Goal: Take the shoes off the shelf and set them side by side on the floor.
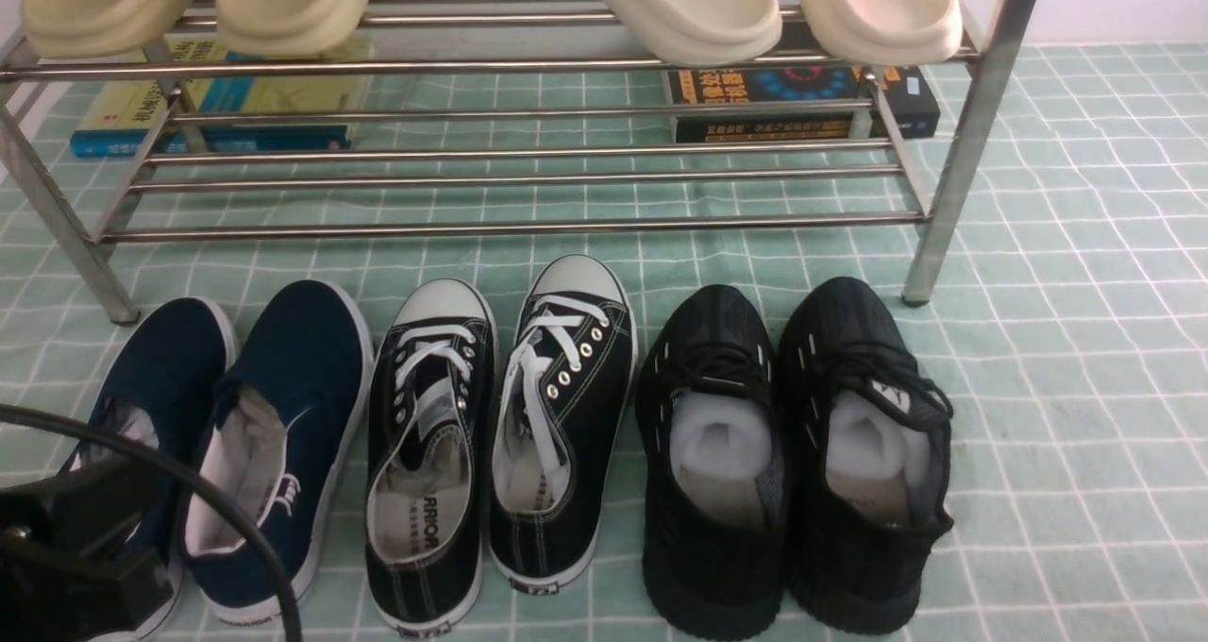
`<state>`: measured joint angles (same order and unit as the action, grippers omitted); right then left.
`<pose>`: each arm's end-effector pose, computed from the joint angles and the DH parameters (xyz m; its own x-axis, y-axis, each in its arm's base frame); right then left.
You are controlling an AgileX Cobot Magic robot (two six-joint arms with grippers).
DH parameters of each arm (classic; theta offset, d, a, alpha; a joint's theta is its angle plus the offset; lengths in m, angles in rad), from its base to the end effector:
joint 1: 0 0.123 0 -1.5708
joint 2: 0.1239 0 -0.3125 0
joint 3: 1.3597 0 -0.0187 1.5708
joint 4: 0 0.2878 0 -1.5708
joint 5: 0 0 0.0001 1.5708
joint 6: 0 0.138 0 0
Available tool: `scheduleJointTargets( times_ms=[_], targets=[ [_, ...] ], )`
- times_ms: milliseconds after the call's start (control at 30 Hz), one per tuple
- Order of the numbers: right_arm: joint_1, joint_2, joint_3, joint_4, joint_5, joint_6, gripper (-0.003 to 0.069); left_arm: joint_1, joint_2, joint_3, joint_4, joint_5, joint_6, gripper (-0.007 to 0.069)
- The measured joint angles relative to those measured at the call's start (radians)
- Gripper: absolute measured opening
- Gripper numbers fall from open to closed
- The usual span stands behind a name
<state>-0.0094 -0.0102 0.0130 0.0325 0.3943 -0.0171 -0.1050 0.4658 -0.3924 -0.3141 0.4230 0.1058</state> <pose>0.1061 0.0007 0.1592 -0.3048 0.0158 -0.9523 0.0014 0.9999 0.0161 0.1516 -0.0336 0.2672 -0.4125 -0.1372 -0.9006 0.1483 0.9653 -0.2150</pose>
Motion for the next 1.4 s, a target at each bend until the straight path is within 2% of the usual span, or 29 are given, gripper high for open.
scheduleJointTargets(
  times_ms=[200,633,767,933,1100,1400],
  targets=[
    [0.0,0.0,0.0,0.0,0.0,0.0,0.0118,0.0,0.0,0.0,-0.001,-0.004,0.0,0.0018],
    [0.0,0.0,0.0,-0.001,0.0,0.0,0.0132,0.0,-0.034,0.044,0.116,0.022,-0.021,0.0029],
    [0.0,0.0,0.0,-0.001,0.0,0.0,0.0134,0.003,-0.163,0.151,0.208,0.022,-0.086,0.0029],
    [0.0,0.0,0.0,-0.001,0.0,0.0,0.0133,0.062,-0.335,0.296,0.326,0.021,-0.181,0.0032],
    [0.0,0.0,0.0,-0.002,0.0,0.0,0.0136,0.107,-0.457,0.403,0.348,-0.013,-0.216,0.0035],
    [0.0,0.0,0.0,-0.002,0.0,0.0,0.0147,0.109,-0.477,0.408,0.353,-0.041,-0.219,0.0042]
  ],
)
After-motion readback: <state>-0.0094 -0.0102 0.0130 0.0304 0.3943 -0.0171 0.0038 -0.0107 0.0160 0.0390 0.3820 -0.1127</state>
